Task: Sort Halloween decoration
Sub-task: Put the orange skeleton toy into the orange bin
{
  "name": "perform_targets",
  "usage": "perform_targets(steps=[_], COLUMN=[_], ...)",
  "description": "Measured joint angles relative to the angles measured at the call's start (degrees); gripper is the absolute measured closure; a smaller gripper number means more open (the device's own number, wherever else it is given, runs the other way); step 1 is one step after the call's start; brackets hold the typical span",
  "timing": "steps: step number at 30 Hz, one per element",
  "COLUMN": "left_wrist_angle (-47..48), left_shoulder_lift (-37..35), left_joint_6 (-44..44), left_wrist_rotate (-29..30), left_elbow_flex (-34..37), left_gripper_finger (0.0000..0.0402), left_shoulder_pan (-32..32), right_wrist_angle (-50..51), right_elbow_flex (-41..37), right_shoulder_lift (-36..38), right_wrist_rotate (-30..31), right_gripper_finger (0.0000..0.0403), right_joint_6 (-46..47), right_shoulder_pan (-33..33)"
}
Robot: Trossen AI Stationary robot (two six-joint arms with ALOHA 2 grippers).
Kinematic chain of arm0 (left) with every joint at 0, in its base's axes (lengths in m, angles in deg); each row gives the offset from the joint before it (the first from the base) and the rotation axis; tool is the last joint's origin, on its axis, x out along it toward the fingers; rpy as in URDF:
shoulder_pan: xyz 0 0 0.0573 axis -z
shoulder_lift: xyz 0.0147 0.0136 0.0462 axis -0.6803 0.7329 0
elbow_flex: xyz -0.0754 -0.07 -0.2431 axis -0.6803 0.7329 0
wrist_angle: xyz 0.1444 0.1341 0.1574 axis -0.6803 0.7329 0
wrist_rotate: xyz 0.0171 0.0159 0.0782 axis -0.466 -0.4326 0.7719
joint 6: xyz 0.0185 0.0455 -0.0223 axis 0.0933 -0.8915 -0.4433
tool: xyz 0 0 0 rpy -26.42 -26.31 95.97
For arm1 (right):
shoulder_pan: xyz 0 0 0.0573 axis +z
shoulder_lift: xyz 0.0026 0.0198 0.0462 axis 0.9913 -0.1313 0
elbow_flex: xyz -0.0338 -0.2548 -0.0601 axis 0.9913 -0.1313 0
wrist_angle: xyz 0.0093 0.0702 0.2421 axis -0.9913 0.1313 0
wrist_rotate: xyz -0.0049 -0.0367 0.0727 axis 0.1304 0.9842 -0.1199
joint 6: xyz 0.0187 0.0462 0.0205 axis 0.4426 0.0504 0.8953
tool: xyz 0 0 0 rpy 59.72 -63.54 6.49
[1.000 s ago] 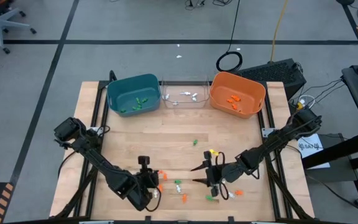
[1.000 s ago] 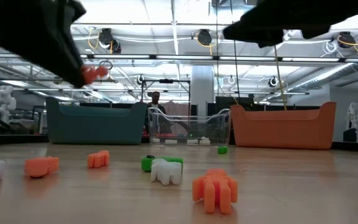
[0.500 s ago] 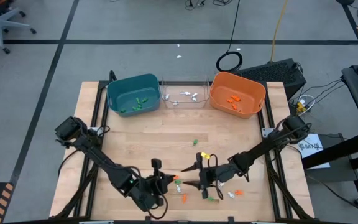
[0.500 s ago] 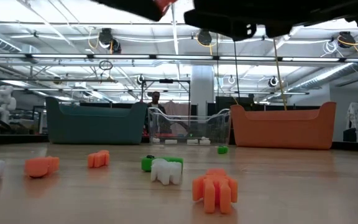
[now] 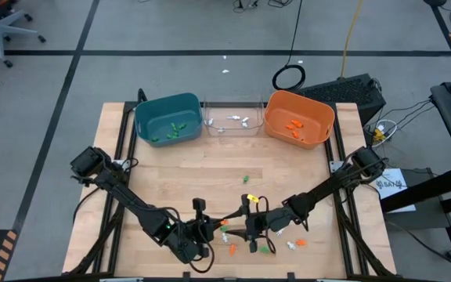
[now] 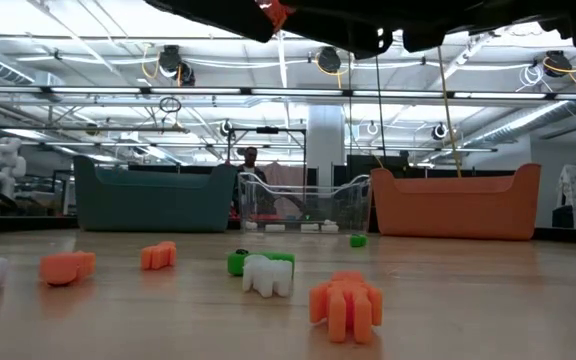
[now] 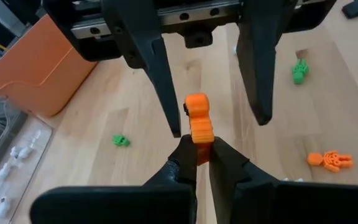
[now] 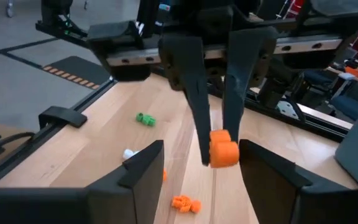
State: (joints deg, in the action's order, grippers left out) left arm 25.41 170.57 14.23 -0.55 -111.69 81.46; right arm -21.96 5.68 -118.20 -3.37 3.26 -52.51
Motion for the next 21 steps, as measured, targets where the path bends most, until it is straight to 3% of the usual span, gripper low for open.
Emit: perform_targets(steps=[21], left_wrist_angle=[-0.22], left_shoulder_lift=[0.0], left_joint_6=[0.81], left_wrist_rotate=[-0.64], left_elbow_flex=[0.0], left_gripper_finger=[0.0386], left_shoulder_pan=[0.07], right_wrist_angle=[0.1], right_elbow_flex=[0.0], right_shoulder_lift=[0.0], right_wrist_rotate=[-0.26], right_gripper_finger=[0.0383], right_joint_6=[2.37], right_shoulder_pan=[-1.13])
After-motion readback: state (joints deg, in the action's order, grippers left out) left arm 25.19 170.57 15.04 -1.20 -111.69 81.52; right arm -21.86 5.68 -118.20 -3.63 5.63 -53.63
